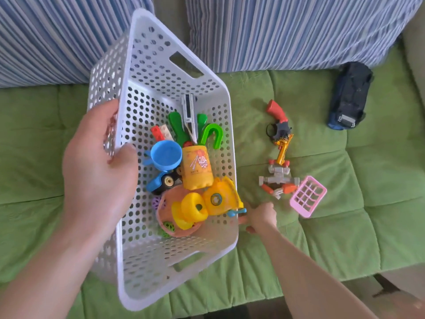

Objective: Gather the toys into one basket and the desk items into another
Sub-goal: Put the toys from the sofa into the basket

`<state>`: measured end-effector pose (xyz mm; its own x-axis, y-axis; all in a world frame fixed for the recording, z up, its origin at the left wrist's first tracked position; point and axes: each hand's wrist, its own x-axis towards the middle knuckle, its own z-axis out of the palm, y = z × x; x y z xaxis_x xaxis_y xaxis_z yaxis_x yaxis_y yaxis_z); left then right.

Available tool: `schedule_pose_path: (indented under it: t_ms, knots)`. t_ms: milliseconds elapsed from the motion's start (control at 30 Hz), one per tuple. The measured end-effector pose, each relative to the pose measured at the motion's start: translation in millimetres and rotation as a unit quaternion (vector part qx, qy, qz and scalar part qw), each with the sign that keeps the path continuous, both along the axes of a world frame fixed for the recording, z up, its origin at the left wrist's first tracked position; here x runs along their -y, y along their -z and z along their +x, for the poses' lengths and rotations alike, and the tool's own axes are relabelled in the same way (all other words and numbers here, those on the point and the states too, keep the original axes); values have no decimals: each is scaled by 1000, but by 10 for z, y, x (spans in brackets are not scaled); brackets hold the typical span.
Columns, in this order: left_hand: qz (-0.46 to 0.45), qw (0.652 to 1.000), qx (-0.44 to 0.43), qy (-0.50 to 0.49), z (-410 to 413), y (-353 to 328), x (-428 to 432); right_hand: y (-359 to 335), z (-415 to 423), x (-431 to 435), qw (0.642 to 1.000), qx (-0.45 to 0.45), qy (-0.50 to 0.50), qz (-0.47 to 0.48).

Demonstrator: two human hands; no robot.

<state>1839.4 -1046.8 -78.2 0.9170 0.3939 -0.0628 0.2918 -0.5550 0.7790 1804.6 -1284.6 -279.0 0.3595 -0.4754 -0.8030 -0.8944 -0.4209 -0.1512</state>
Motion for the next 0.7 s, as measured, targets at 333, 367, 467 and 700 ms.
schedule_pose_path:
  t_ms: [333, 367, 467, 700]
  knots:
    - [43, 999, 7, 3, -8, 223, 198, -31, -147, 97, 997, 71, 29, 16]
    - [43, 999, 8, 2, -1, 231, 218, -79, -147, 124, 995, 96, 29, 7]
    - [44, 999, 5, -1, 36, 247, 265, -201, -76, 178, 979, 186, 80, 12]
    - [46, 999, 9, 9, 58, 238, 405, -333, 282, 317, 948, 100, 292, 78]
